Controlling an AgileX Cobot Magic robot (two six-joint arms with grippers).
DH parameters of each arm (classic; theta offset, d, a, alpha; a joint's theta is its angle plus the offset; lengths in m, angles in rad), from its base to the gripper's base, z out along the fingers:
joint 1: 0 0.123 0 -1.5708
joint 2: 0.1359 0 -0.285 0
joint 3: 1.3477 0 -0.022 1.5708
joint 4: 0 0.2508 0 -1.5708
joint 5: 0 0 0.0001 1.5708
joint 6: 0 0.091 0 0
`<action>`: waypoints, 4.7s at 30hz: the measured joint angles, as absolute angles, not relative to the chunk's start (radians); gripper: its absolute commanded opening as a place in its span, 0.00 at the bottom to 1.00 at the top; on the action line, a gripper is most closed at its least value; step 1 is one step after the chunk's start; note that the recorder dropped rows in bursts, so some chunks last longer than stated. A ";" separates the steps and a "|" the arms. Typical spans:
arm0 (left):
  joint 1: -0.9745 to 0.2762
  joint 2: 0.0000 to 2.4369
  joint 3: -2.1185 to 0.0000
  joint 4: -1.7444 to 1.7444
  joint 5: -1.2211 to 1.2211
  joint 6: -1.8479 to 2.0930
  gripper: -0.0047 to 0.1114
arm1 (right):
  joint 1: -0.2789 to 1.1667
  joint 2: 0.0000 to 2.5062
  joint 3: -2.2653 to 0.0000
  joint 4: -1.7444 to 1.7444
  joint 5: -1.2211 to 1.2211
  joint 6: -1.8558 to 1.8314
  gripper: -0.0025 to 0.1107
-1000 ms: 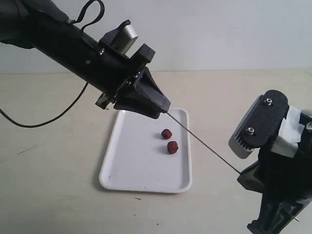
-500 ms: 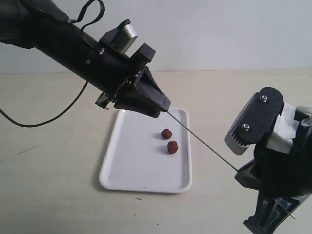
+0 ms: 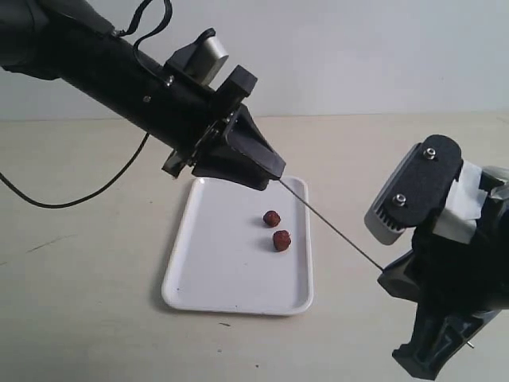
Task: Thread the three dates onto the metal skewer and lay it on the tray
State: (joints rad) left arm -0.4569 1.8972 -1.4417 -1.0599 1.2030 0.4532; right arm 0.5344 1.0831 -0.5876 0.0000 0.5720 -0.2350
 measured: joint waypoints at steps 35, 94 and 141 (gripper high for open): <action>-0.353 1.840 -1.442 -1.098 1.221 0.471 0.62 | 0.534 1.083 -0.594 0.000 0.480 -0.164 0.02; -0.706 1.990 -1.442 -0.250 0.870 0.762 0.56 | 0.534 0.806 -0.596 -0.263 0.826 0.205 0.02; -0.756 2.159 -1.442 -0.316 0.453 0.917 0.50 | 0.534 0.806 -0.596 -0.315 0.830 0.212 0.02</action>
